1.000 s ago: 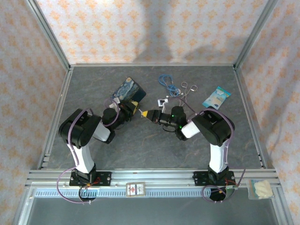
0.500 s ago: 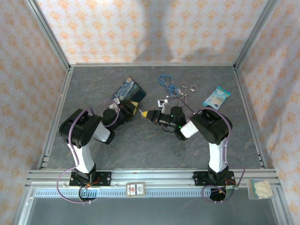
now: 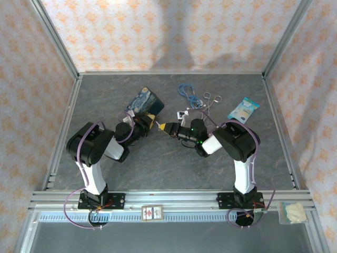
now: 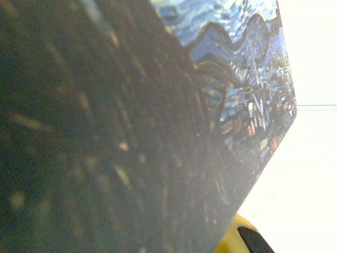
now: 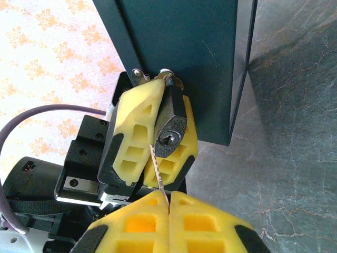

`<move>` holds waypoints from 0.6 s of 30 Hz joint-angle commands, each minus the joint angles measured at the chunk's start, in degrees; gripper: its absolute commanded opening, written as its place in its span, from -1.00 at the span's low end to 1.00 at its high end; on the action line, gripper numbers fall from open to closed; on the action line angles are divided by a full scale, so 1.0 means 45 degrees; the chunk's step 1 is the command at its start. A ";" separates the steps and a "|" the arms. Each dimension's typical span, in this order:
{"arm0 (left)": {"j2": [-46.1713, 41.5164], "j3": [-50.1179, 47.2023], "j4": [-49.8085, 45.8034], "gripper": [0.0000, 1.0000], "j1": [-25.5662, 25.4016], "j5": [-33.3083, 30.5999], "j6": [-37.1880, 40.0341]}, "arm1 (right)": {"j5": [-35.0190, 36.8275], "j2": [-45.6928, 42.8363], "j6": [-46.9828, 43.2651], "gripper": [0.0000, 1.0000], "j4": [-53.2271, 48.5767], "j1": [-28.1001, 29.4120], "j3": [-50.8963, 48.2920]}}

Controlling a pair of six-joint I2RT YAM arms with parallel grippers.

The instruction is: Unlock a padlock with a key

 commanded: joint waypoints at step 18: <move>-0.0071 -0.0073 0.1123 -1.00 -0.0288 0.0023 -0.0211 | 0.0399 -0.0223 -0.0087 -1.00 0.0262 0.0030 -0.0636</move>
